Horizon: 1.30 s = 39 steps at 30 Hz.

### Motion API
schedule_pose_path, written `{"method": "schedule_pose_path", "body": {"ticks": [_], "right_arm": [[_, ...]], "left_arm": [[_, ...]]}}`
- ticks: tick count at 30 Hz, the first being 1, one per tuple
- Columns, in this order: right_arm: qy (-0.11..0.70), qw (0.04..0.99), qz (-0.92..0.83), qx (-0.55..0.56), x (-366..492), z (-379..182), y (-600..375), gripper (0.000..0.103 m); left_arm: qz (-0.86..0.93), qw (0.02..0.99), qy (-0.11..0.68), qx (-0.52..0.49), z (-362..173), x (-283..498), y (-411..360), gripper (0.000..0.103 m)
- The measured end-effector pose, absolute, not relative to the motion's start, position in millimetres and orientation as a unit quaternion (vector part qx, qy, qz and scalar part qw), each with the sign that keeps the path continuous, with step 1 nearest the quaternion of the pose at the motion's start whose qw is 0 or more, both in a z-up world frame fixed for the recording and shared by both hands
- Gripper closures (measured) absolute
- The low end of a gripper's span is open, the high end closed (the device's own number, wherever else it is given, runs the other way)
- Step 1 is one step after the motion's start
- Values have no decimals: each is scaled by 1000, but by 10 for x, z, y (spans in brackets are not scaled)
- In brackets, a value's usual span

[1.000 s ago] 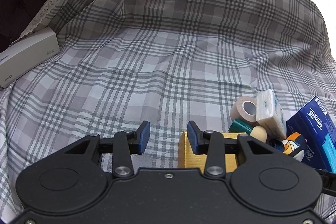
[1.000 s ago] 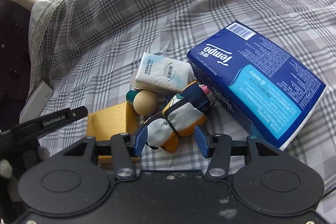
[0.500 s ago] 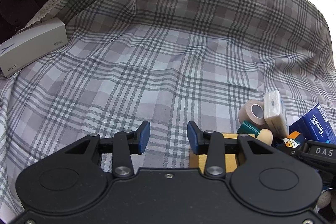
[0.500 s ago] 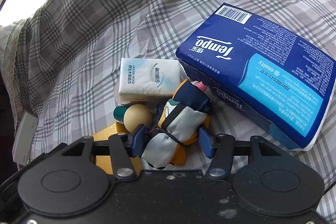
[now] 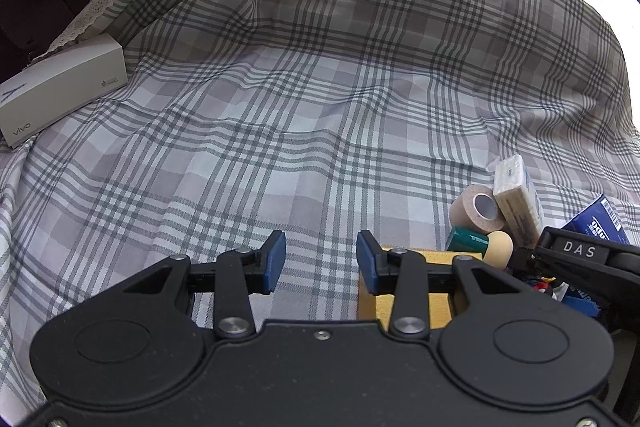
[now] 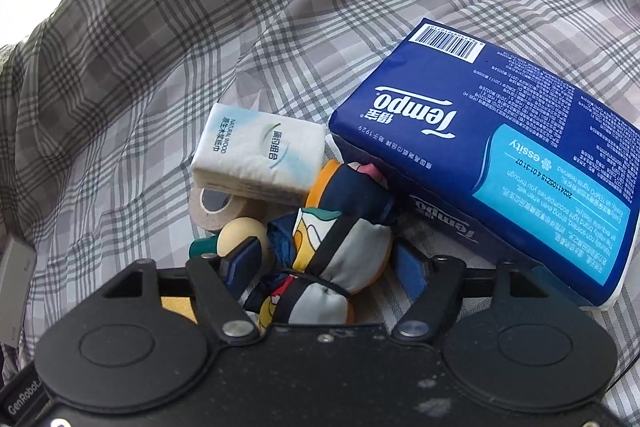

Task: Organize soft objects
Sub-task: 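Close the right gripper on the penguin plush, then lift the penguin plush with the right gripper while the left grasps the beige tape roll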

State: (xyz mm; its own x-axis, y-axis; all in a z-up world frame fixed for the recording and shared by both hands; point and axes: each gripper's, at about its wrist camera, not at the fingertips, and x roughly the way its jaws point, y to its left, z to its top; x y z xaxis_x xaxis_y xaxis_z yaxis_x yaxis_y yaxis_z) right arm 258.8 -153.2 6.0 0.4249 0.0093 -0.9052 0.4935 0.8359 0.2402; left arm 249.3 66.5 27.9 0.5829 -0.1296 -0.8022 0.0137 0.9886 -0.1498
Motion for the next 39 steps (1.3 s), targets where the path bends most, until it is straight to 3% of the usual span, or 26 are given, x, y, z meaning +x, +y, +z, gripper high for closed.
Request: {"method": "schedule_pose_path", "body": {"ticks": [6, 11, 13, 16, 18, 21, 33, 39], "right_arm": [[525, 803, -160, 232, 2614, -13, -1563, 7], [521, 796, -163, 260, 2632, -44, -1622, 4], [521, 798, -162, 258, 2623, -32, -1616, 8], [516, 806, -147, 251, 2608, 11, -1585, 25], [513, 809, -131, 255, 2593, 33, -1569, 42], [515, 809, -125, 254, 2584, 68, -1545, 55], [531, 804, -47, 264, 2409, 227, -1601, 61], [546, 819, -40, 173, 2334, 209, -1543, 60]], "left_arm": [[-41, 887, 456, -61, 264, 2489, 653, 63], [-42, 886, 457, -61, 257, 2492, 652, 63], [-41, 886, 458, -61, 254, 2493, 654, 63], [-41, 886, 458, -63, 249, 2499, 660, 63], [-42, 885, 459, -64, 250, 2498, 664, 63], [-44, 884, 461, -67, 243, 2504, 675, 63], [-26, 883, 465, -63, 160, 2542, 694, 63], [-13, 882, 466, -66, 135, 2565, 706, 63]]}}
